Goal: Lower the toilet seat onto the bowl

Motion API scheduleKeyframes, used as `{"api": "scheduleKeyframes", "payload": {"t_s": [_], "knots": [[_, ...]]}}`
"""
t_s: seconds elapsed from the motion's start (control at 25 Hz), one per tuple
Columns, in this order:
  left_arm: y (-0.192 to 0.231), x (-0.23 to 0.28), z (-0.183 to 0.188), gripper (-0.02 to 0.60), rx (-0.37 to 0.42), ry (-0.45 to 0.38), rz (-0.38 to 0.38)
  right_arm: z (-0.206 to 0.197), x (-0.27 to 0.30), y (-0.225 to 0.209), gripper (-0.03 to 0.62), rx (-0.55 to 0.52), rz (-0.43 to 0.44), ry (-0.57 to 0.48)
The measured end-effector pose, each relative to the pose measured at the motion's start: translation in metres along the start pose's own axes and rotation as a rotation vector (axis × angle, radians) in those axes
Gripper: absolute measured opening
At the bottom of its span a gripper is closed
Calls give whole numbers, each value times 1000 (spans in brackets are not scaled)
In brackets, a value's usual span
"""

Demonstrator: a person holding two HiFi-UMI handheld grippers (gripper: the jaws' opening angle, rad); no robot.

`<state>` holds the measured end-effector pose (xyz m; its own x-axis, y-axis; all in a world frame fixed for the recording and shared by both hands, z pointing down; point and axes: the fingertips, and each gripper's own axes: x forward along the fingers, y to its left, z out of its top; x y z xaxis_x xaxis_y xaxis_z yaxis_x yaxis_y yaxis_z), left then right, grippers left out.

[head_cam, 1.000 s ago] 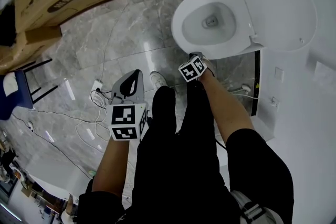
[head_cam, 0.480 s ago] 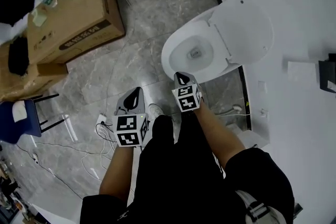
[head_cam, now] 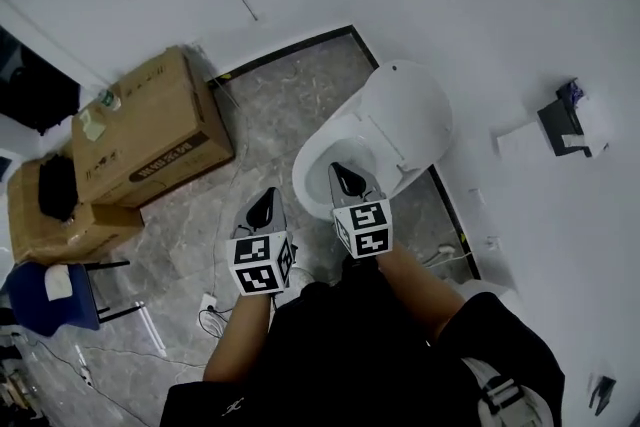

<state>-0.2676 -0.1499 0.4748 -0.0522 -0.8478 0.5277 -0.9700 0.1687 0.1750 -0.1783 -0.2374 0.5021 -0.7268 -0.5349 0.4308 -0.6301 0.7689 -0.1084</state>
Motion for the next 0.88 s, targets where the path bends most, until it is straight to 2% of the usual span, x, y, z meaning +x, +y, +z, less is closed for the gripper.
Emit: {"api": "scheduleKeyframes", "payload": {"t_s": [0.2,0.48,0.68,0.88], "knots": [[-50,2,75,9,88,-127,-58,93,-52,-42,7,43,-81,-207],[-126,1,149,9,152,-262,-181,175,-126,-87,6,67,-155,-391],[-164,7,185,9,191,-322,-236,199,-156,-116,6,64,-200,-442],[-183,22,189,9,195,-315,-250,196,-162,-140,6,72,-226,-428]]}}
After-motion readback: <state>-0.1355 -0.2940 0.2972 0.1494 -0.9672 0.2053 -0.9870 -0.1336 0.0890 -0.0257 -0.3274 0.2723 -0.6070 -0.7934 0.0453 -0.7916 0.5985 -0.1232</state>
